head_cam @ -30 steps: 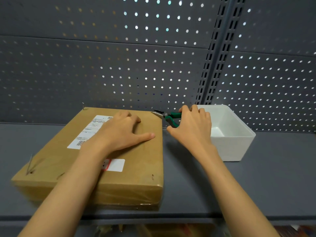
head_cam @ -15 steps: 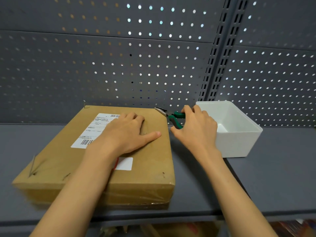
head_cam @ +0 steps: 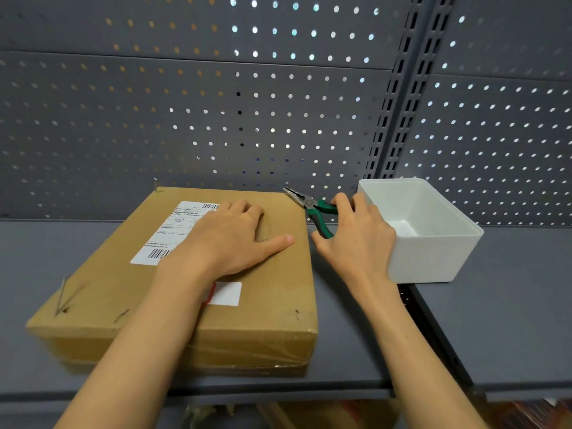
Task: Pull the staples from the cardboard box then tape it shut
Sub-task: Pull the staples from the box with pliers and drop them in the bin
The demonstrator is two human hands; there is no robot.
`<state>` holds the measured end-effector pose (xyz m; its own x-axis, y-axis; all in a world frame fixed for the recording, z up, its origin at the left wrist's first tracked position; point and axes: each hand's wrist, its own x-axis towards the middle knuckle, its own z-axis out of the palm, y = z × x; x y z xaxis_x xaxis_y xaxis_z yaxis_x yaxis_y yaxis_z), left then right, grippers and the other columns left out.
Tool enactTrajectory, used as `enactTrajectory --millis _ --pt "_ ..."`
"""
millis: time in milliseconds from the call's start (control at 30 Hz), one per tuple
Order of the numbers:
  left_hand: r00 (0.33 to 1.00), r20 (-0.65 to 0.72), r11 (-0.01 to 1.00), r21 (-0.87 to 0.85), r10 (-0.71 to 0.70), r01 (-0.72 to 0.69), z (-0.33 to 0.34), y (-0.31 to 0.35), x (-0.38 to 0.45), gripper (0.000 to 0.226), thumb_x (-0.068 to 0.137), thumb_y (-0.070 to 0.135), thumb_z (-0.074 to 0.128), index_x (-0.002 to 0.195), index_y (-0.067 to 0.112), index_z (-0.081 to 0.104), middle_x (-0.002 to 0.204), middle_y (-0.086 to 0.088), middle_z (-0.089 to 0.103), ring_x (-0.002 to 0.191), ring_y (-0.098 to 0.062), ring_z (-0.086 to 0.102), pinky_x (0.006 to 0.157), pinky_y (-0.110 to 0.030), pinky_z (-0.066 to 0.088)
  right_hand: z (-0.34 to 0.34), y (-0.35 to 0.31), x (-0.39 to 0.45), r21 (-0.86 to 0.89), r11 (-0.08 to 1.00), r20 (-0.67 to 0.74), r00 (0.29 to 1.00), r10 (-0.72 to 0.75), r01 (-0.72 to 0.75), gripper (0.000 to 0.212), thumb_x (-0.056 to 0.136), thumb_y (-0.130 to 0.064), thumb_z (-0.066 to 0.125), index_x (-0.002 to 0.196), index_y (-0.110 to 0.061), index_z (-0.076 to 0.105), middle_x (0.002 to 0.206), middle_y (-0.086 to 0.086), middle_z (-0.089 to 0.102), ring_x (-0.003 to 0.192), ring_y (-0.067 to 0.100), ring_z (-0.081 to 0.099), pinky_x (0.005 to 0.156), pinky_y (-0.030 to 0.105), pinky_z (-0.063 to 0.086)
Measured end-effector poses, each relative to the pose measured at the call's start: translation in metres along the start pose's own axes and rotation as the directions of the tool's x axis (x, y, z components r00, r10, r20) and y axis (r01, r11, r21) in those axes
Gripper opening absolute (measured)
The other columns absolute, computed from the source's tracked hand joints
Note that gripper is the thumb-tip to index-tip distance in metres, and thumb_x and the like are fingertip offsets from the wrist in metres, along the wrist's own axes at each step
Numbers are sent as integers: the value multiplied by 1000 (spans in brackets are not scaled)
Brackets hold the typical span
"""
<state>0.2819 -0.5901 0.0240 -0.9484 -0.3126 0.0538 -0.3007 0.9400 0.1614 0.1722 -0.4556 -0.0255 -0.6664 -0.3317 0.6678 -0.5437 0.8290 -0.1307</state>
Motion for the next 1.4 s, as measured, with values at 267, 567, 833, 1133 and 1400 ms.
enactTrajectory --millis 267,567,833,1133,1400 --pt "1000 0 1000 4 -1 1 0 0 0 74 84 68 35 140 21 34 143 1 36 130 -19 31 104 -35 29 6 3 -3 63 998 -1 1000 31 -31 47 61 -42 76 93 -12 59 85 9 58 75 33 58 53 28 32" --pt "1000 0 1000 3 1 -1 0 0 -1 74 83 69 35 141 21 34 143 1 36 130 -19 32 105 -35 29 3 3 -5 92 994 72 996 56 -63 48 72 -46 67 107 -16 54 100 6 56 90 30 56 62 32 39" --pt "1000 -4 1000 4 0 0 0 0 -1 73 83 68 36 139 21 35 142 1 37 128 -19 33 103 -34 29 6 4 -6 112 991 39 997 65 -69 47 67 -43 71 101 -15 58 94 8 58 83 33 58 58 30 33" --pt "1000 -1 1000 -17 4 -4 1 0 0 74 82 69 37 139 22 35 142 2 37 128 -18 33 103 -34 30 7 5 -8 100 991 5 996 87 -87 48 63 -44 74 100 -15 61 88 8 59 76 33 58 56 28 30" --pt "1000 -13 1000 -7 7 -7 1 1 -1 75 81 70 36 139 22 36 141 2 37 128 -18 33 104 -35 30 6 6 -10 127 987 -20 994 104 -100 47 62 -43 74 99 -16 62 87 7 59 77 33 59 58 28 30"
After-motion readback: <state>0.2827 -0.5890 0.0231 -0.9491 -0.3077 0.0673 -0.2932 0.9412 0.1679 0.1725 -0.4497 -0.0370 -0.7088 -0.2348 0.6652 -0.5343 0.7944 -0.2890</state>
